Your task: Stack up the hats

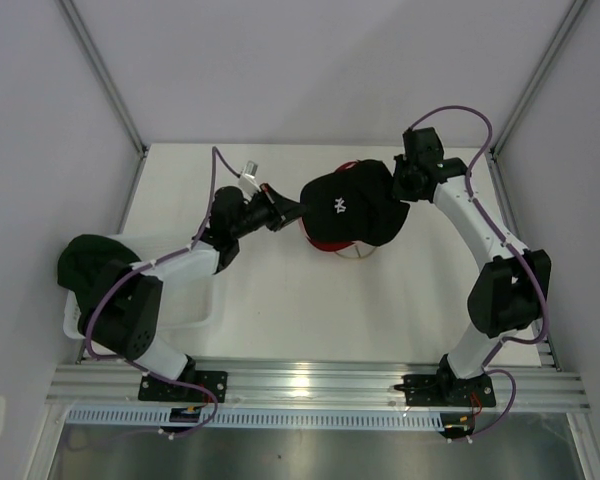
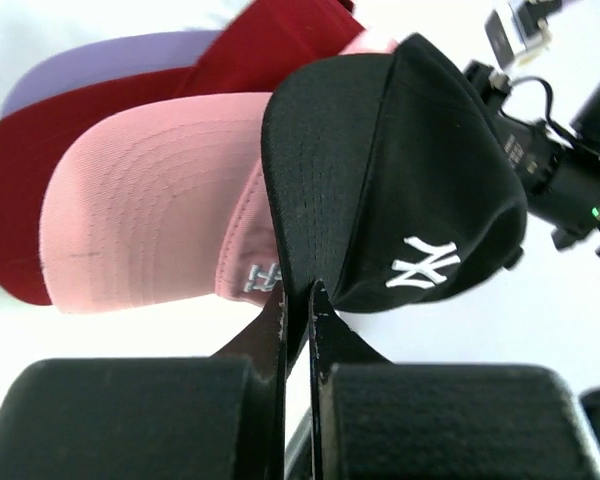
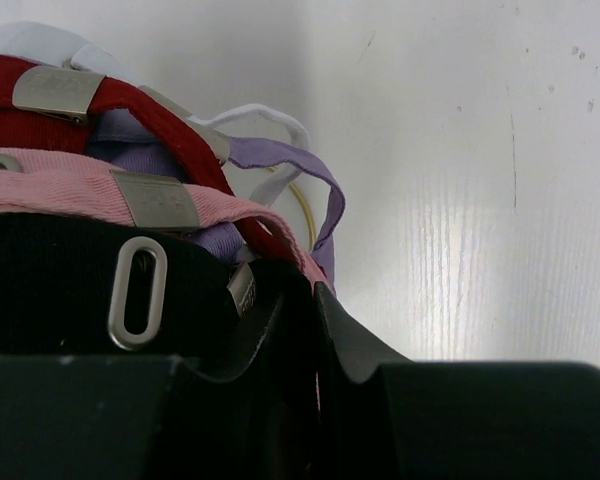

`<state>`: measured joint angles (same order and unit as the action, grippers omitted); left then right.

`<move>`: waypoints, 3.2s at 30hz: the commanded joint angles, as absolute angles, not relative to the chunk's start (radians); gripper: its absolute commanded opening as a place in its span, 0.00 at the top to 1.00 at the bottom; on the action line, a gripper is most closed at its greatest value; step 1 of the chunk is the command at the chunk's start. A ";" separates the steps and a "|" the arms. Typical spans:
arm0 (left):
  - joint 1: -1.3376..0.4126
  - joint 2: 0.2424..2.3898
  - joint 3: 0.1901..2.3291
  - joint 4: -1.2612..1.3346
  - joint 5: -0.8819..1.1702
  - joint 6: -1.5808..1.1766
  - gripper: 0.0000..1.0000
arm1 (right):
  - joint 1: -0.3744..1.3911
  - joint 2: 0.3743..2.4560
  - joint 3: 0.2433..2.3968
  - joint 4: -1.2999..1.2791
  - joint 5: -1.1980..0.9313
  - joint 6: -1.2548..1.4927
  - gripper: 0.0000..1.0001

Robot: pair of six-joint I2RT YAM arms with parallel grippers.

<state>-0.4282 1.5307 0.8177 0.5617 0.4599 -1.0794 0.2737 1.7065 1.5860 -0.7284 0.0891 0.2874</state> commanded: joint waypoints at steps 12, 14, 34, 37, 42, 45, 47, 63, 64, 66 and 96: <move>-0.462 1.683 0.870 0.192 0.183 -0.965 0.99 | 0.282 1.773 1.548 -0.724 0.109 0.290 0.77; -0.460 1.684 0.839 0.196 0.181 -0.966 0.99 | 0.281 1.773 1.545 -0.723 0.112 0.290 0.76; -0.460 1.646 0.842 0.091 0.216 -0.789 0.98 | 0.226 1.770 1.667 -0.770 0.032 0.241 0.36; -0.460 1.577 0.885 0.035 0.216 -0.729 0.91 | 0.225 1.755 1.745 -0.833 0.017 0.216 0.31; -0.460 1.467 0.948 -0.061 0.216 -0.652 0.66 | 0.226 1.744 1.865 -0.911 -0.017 0.198 0.25; -0.460 1.451 1.000 -0.107 0.216 -0.629 0.52 | 0.225 1.746 1.930 -0.957 -0.017 0.189 0.22; -0.460 1.457 1.031 -0.124 0.212 -0.614 0.42 | 0.227 1.750 1.973 -0.991 -0.008 0.187 0.20; -0.411 1.191 1.187 -0.495 0.037 -0.460 0.07 | 0.225 1.712 2.212 -1.086 -0.121 0.175 0.14; -0.397 1.166 1.196 -0.524 0.005 -0.459 0.06 | 0.239 1.706 2.218 -1.069 -0.158 0.170 0.14; -0.350 1.079 1.193 -0.604 -0.075 -0.459 0.03 | 0.291 1.710 2.235 -1.062 -0.149 0.150 0.14; 0.488 0.983 0.848 -0.603 -0.517 -0.375 0.09 | 0.443 1.697 2.086 -0.914 -0.282 0.155 0.01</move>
<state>0.4728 0.9516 0.8680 -0.7166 -0.4538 -0.4252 0.4397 1.7164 2.0407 -0.9455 -0.2821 0.1635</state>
